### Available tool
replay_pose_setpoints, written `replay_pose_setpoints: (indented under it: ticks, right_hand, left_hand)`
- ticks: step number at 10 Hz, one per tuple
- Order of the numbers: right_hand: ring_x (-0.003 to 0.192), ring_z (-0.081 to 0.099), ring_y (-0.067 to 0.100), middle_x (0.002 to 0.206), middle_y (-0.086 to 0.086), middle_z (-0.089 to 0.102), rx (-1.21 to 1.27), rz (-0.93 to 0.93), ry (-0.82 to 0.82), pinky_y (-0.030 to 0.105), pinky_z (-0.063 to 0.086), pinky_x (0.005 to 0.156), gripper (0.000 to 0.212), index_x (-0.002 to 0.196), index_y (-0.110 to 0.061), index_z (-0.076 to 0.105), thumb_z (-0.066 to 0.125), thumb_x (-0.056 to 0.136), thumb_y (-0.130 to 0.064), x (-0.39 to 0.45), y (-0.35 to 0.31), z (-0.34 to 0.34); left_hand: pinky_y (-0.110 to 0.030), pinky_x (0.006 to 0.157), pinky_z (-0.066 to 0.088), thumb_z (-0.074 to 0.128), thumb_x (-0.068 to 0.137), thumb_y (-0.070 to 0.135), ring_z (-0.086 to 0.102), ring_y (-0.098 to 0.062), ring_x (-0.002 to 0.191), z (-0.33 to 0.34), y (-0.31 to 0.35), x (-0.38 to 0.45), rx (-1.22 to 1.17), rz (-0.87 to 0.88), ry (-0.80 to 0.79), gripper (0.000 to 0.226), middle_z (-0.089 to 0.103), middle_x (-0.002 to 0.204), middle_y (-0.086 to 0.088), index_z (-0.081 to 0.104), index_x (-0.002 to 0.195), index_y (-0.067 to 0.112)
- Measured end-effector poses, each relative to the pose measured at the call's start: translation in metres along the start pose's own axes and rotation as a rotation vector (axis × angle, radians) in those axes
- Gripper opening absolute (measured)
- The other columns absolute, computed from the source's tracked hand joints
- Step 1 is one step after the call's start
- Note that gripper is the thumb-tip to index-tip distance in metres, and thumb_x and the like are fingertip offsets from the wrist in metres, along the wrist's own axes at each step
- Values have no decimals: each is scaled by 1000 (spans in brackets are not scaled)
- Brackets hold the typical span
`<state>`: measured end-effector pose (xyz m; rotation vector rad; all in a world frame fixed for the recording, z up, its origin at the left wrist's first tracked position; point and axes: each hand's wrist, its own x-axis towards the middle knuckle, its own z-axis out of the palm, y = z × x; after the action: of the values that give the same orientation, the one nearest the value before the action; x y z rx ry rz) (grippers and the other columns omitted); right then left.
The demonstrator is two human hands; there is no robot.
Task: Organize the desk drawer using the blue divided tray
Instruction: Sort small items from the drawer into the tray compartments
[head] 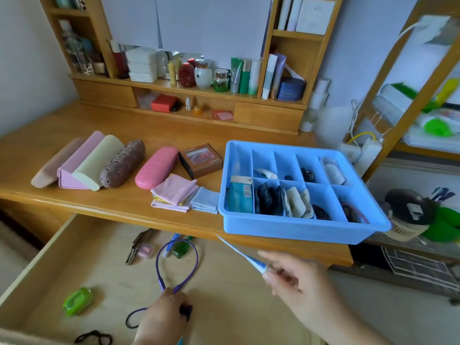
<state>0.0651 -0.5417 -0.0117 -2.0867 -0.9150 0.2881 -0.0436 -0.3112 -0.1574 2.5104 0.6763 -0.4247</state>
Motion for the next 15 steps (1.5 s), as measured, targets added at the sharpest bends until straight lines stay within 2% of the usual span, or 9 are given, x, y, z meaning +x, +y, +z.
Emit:
replay_pose_setpoints:
  ticks: [2, 5, 7, 8, 9, 10, 11, 13, 15]
  right_hand:
    - [65, 65, 10, 72, -10, 69, -89, 73, 440, 28, 55, 69, 15, 92, -37, 67, 65, 85, -24, 86, -16, -81]
    - [88, 65, 32, 91, 15, 71, -559, 362, 179, 36, 53, 75, 16, 86, -1, 70, 65, 80, -15, 215, 25, -62]
    - [66, 55, 17, 60, -9, 56, -552, 249, 54, 23, 34, 52, 32, 61, -22, 61, 63, 84, -44, 210, 28, -41]
    - [84, 59, 19, 89, -2, 61, -467, 133, 95, 29, 45, 74, 17, 83, -19, 71, 57, 90, -26, 195, 29, -42]
    - [70, 52, 11, 82, -4, 52, -383, -34, 365, 30, 45, 71, 12, 81, -17, 69, 58, 87, -14, 166, 19, -45]
    - [60, 46, 7, 72, -6, 52, -341, -313, 449, 28, 43, 58, 10, 75, -15, 66, 59, 83, -15, 118, 1, -27]
    - [63, 51, 8, 68, -9, 54, -295, -437, 226, 23, 41, 56, 14, 75, -20, 65, 56, 84, -24, 64, -6, 16]
    - [76, 61, 8, 79, -9, 67, -226, 124, -391, 20, 44, 70, 14, 86, -23, 70, 60, 83, -32, 20, 27, 124]
    - [81, 59, 24, 82, -1, 61, -396, 475, -531, 26, 38, 59, 45, 77, -23, 56, 56, 70, -68, 43, 34, 214]
  left_hand:
    - [-15, 93, 41, 56, 88, 34, 48, -10, 81, -2, -2, 9, 11, 38, -6, 34, 32, 88, 10, 33, 65, 45]
    - [-11, 90, 36, 47, 93, 40, 47, -11, 119, 16, -25, 19, 166, 304, -34, 18, 21, 81, 19, 50, 110, 34]
    - [-13, 97, 37, 53, 93, 32, 48, -12, 123, 8, -18, 23, 79, 169, -52, 12, 33, 85, 7, 58, 103, 29]
    - [-13, 90, 42, 55, 89, 25, 57, -12, 109, 1, -8, 21, -94, -52, -22, 21, 38, 84, 7, 65, 107, 29]
    - [-5, 62, 38, 54, 80, 13, 54, -2, 73, -1, -9, 6, -101, -38, -7, 27, 53, 80, 10, 61, 70, 37]
    - [-12, 64, 39, 53, 83, 16, 52, -6, 77, -4, -12, 0, -91, -21, 20, 22, 51, 83, 12, 65, 77, 33]
    - [-22, 78, 44, 54, 87, 20, 53, -14, 91, -9, -16, 0, -73, 4, 64, 18, 46, 97, 5, 69, 96, 25]
    - [-26, 62, 45, 54, 90, 21, 58, -15, 77, -20, -26, 1, -376, -188, 355, 9, 62, 89, 7, 62, 93, 25]
    - [-23, 54, 41, 58, 88, 18, 58, -17, 70, -24, -38, 2, -551, -302, 411, 3, 64, 78, 1, 60, 89, 20]
